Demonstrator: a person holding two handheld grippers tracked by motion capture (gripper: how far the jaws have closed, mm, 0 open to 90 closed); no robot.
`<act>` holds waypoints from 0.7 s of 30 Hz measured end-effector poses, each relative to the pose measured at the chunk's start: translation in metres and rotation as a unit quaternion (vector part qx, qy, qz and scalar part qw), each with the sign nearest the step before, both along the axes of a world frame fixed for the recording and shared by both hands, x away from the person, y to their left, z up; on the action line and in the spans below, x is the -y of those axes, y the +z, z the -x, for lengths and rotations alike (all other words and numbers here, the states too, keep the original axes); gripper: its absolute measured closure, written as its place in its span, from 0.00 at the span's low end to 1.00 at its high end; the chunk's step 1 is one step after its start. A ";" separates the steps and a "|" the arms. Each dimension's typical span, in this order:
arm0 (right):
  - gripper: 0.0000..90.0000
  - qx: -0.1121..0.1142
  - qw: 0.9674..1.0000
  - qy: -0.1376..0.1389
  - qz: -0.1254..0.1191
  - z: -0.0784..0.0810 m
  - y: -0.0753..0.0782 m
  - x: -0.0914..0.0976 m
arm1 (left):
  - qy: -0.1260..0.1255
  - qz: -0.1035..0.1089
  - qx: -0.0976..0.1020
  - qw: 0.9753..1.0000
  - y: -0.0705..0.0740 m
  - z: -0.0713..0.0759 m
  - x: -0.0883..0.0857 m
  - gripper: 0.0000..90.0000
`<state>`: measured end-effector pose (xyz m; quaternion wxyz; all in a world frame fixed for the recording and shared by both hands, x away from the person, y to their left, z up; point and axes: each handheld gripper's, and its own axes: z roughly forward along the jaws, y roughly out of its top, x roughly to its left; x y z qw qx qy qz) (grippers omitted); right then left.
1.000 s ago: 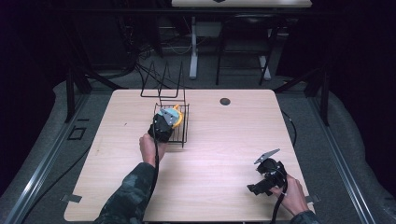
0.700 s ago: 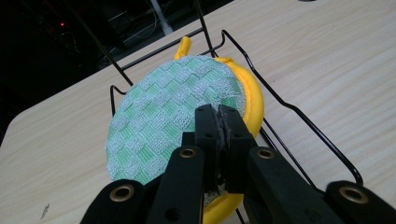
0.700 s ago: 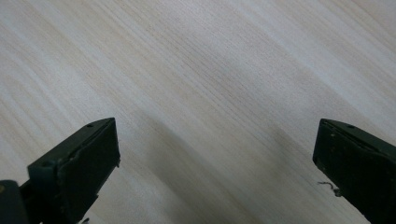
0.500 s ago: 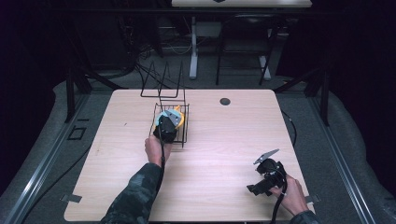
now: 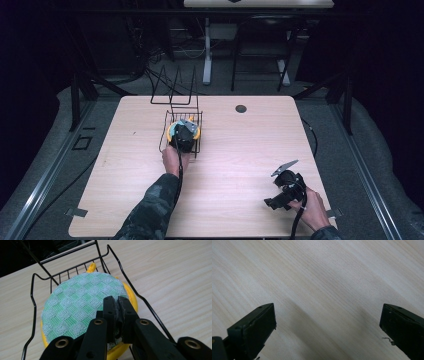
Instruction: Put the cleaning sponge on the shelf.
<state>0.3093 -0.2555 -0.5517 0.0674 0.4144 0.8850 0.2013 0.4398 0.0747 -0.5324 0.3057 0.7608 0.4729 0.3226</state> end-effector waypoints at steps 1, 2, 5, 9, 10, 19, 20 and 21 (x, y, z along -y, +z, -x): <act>0.00 0.000 1.000 0.001 0.000 0.000 0.000 0.000 | -0.002 0.001 -0.001 1.000 0.000 -0.001 0.001 0.94; 0.00 -0.001 1.000 0.001 0.002 0.000 0.000 0.000 | -0.005 -0.002 -0.002 1.000 -0.001 -0.001 0.002 0.92; 0.00 0.000 1.000 0.003 0.001 0.000 0.000 0.001 | -0.010 0.005 0.000 1.000 0.004 0.003 -0.001 0.78; 0.01 0.002 1.000 0.001 0.005 0.001 0.001 0.001 | -0.018 0.018 0.009 1.000 0.016 0.014 -0.013 0.58; 0.01 0.002 1.000 0.001 0.005 0.001 0.001 0.001 | -0.018 0.018 0.009 1.000 0.016 0.014 -0.013 0.57; 0.01 0.004 1.000 0.002 0.009 0.001 0.001 0.000 | -0.042 0.033 -0.030 0.998 0.013 0.020 -0.043 0.79; 0.01 0.004 1.000 0.003 0.009 0.001 0.001 0.000 | -0.042 0.035 -0.039 0.998 0.010 0.019 -0.044 0.79; 0.01 0.002 1.000 0.002 0.010 0.001 0.001 0.000 | -0.042 0.038 -0.048 0.997 0.007 0.018 -0.045 0.80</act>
